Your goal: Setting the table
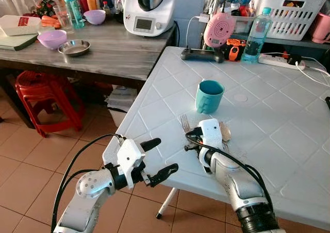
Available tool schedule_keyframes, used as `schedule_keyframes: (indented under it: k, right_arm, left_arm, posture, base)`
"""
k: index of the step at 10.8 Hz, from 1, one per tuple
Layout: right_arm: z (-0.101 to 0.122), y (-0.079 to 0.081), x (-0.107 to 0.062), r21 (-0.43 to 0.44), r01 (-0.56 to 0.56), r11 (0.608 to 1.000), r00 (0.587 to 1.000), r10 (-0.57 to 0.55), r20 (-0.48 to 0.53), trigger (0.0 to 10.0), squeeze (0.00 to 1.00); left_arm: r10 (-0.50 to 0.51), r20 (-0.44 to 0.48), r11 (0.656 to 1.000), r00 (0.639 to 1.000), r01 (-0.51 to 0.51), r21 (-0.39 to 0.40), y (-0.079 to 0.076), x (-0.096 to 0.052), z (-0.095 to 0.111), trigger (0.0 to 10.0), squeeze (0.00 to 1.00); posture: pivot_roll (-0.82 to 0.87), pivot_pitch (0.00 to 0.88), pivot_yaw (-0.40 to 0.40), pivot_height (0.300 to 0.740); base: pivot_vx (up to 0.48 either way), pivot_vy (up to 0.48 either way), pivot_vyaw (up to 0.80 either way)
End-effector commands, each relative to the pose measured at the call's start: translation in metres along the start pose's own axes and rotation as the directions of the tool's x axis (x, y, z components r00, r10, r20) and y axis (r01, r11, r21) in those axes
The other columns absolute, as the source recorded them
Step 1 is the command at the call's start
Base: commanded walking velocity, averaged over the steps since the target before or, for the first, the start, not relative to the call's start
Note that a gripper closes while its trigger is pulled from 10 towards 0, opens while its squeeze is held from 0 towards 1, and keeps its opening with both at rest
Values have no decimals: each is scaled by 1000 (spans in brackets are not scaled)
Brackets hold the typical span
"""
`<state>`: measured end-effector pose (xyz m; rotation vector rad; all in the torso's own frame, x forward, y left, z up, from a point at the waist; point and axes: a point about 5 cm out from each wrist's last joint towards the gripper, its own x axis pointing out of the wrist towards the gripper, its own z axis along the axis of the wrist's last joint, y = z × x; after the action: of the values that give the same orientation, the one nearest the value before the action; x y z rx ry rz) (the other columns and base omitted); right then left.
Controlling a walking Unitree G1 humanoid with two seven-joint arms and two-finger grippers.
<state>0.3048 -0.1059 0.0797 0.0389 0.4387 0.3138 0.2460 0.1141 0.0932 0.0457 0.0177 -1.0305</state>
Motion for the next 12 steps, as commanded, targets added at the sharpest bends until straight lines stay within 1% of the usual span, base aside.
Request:
schedule_keyframes:
  k: [1,2,3,4,5,6,7,8,9,10,11,12]
  right_arm:
    - [-14,-6,-4,46,39,998,998,-36,-58,0,0]
    - [1,-5,-7,71,44,996,999,-46,15,0,0]
    - [16,-8,-13,100,69,993,992,-78,95,0,0]
    - [23,-9,-17,121,68,990,988,-84,133,0,0]
    - [27,-9,-25,120,72,990,981,-92,173,0,0]
    - [28,-10,-29,129,84,988,976,-108,192,0,0]
    - [29,-10,-33,136,90,987,971,-118,210,0,0]
    - [32,-10,-39,128,93,987,961,-123,247,10000,0]
    - [34,-10,-40,130,89,988,956,-121,266,10000,0]
    - [37,-9,-43,139,78,987,951,-116,287,10000,0]
    - [39,-7,-44,131,68,989,947,-106,303,10000,0]
    - [42,-6,-46,129,77,989,937,-116,331,10000,0]
  left_arm:
    - [7,-6,1000,1000,-7,16,3,-1,1,10000,0]
    - [67,3,998,998,-67,-3,10,-3,1,10000,0]
    - [196,-7,979,981,-196,-47,26,-5,0,10000,0]
    - [297,-3,953,955,-297,-53,37,-8,-1,10000,0]
    - [473,-8,877,881,-472,-88,55,-14,-5,10000,0]
    - [570,-4,816,822,-566,-118,64,-18,-6,10000,0]
    - [622,0,777,783,-617,-129,68,-19,-6,10000,0]
    - [682,2,725,731,-675,-138,73,-18,-5,10000,0]
    - [686,5,720,727,-678,-145,73,-16,-5,10000,0]
    - [692,10,713,722,-682,-163,74,-10,-4,10000,0]
    - [711,7,688,703,-694,-211,77,-7,-2,10000,0]
    - [719,25,684,694,-701,-200,80,-5,3,10000,0]
  posture:
    - [58,0,12,740]
    - [57,0,10,740]
    - [56,0,8,740]
    - [55,0,7,740]
    - [51,0,9,740]
    - [51,0,9,740]
    - [51,0,9,740]
    - [46,0,6,740]
    - [43,0,8,740]
    - [41,0,9,740]
    - [41,0,9,740]
    - [41,0,12,740]
  base:
    - [0,0,0]
    - [0,0,0]
    - [0,0,0]
    - [0,0,0]
    - [0,0,0]
    - [0,0,0]
    - [0,0,0]
    - [0,0,0]
    - [0,0,0]
    - [0,0,0]
    - [0,0,0]
    - [0,0,0]
